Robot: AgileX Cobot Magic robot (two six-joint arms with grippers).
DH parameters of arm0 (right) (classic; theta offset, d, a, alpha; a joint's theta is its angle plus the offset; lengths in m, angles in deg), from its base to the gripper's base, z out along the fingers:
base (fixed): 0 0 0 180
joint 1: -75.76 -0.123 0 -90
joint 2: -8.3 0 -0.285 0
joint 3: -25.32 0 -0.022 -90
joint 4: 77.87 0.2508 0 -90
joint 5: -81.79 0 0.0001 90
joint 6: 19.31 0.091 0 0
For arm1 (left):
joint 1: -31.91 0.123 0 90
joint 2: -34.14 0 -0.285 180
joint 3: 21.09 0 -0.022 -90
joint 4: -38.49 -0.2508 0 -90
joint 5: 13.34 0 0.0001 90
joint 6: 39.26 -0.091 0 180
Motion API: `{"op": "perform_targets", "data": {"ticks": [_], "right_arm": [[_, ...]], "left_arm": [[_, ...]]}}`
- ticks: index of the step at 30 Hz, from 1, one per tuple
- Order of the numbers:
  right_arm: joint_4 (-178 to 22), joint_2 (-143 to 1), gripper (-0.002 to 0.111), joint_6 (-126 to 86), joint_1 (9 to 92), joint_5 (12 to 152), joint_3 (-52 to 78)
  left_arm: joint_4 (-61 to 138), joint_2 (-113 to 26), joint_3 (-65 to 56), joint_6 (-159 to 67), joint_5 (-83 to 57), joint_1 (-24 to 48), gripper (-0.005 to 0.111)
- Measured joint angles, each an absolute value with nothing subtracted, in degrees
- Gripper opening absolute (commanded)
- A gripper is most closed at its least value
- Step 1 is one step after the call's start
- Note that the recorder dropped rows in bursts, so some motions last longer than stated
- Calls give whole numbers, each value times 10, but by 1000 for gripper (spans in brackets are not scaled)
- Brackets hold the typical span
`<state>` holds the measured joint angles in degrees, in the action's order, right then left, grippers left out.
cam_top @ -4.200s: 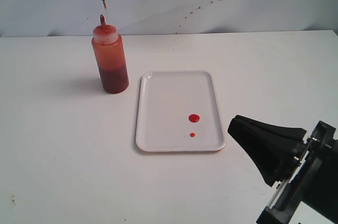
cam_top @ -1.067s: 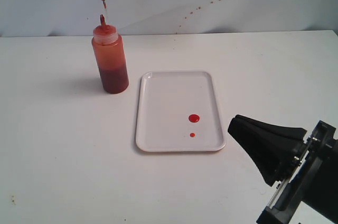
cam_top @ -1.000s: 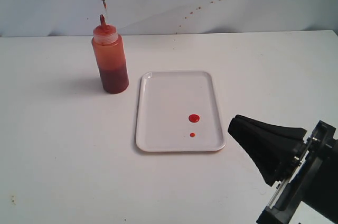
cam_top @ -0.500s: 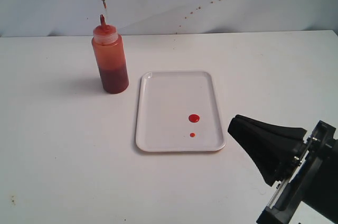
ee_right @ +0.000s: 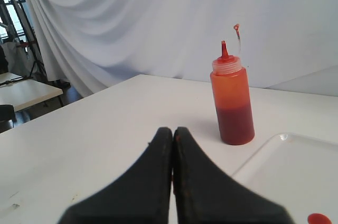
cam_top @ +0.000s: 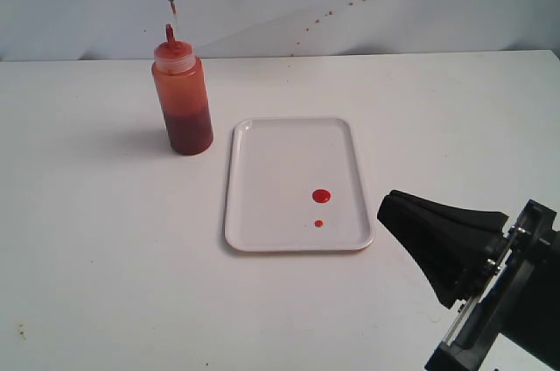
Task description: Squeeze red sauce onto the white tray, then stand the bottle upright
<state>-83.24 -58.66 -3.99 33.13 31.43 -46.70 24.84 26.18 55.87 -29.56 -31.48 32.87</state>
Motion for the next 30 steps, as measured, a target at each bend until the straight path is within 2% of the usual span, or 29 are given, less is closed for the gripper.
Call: {"op": "perform_targets", "data": {"ticks": [5, 21, 30], "right_arm": [[-832, -587, 0, -40, 331, 314, -467], [-832, -587, 0, -40, 331, 314, -467], [-832, -587, 0, -40, 331, 314, -467]], "left_arm": [[248, 262, 559, -296, -315, 306, 0], [303, 262, 559, -297, -317, 306, 0], [398, 262, 559, -420, -317, 306, 0]]}}
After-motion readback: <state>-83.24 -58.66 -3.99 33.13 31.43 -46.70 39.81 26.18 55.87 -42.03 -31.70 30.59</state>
